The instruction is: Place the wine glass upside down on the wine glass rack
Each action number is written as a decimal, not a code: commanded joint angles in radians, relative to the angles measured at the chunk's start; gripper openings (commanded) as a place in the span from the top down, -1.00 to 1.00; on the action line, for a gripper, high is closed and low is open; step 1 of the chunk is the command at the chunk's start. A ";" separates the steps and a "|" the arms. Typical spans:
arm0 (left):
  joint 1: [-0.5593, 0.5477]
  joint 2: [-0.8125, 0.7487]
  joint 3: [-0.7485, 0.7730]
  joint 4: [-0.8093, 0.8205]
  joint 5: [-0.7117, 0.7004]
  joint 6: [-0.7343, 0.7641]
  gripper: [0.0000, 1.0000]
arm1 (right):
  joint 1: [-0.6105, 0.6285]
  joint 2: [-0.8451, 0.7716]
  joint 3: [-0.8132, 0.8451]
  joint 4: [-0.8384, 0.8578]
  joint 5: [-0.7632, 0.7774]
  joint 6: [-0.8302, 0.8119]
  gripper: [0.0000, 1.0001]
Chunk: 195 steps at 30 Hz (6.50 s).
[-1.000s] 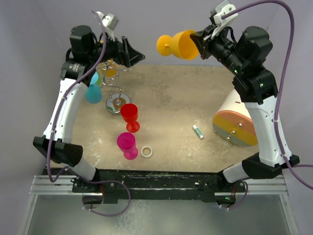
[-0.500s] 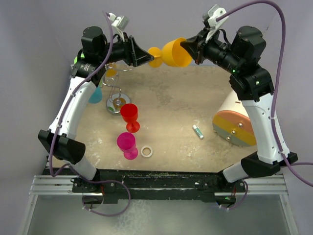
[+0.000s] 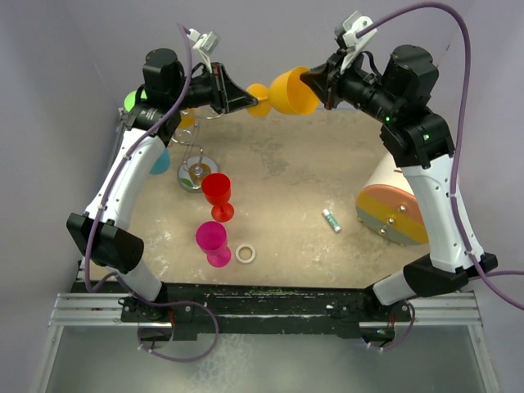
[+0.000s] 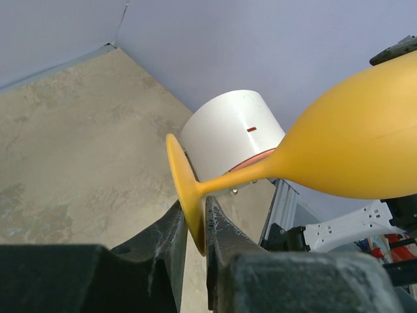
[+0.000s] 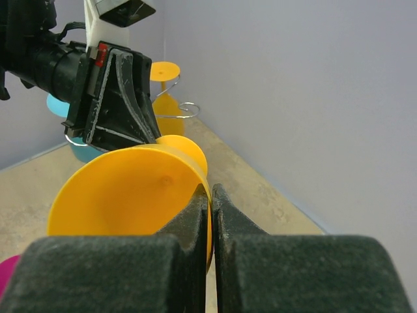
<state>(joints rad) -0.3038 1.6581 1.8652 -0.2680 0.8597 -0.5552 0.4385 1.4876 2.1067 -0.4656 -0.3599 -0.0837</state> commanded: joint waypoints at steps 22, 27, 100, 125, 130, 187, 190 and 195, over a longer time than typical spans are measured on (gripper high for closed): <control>0.233 -0.085 0.191 -0.136 -0.144 0.113 1.00 | 0.000 -0.083 -0.041 -0.006 -0.014 -0.053 -0.61; 0.233 -0.081 0.331 -0.253 -0.369 0.317 1.00 | -0.002 -0.118 -0.088 -0.013 -0.020 -0.073 -0.67; -0.064 0.156 0.140 -0.009 -1.287 1.535 1.00 | -0.204 -0.184 -0.992 0.230 -0.228 -0.201 -0.99; -0.065 0.084 0.063 -0.128 -1.287 1.506 1.00 | -0.213 -0.179 -0.998 0.237 -0.223 -0.206 -0.99; -0.070 0.068 0.055 -0.139 -1.274 1.503 1.00 | -0.216 -0.175 -0.999 0.238 -0.220 -0.206 -0.99; -0.159 0.013 -0.003 -0.111 -1.164 1.544 1.00 | -0.219 -0.147 -0.999 0.237 -0.198 -0.214 -0.99; -0.160 0.028 0.009 -0.099 -1.161 1.543 1.00 | -0.220 -0.148 -0.999 0.237 -0.196 -0.215 -0.99; -0.159 0.058 0.034 -0.089 -1.162 1.540 1.00 | -0.221 -0.148 -0.999 0.236 -0.195 -0.215 -0.99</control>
<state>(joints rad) -0.4599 1.6939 1.8381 -0.4236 -0.3176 1.0054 0.2218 1.3373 1.1049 -0.2626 -0.5632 -0.2890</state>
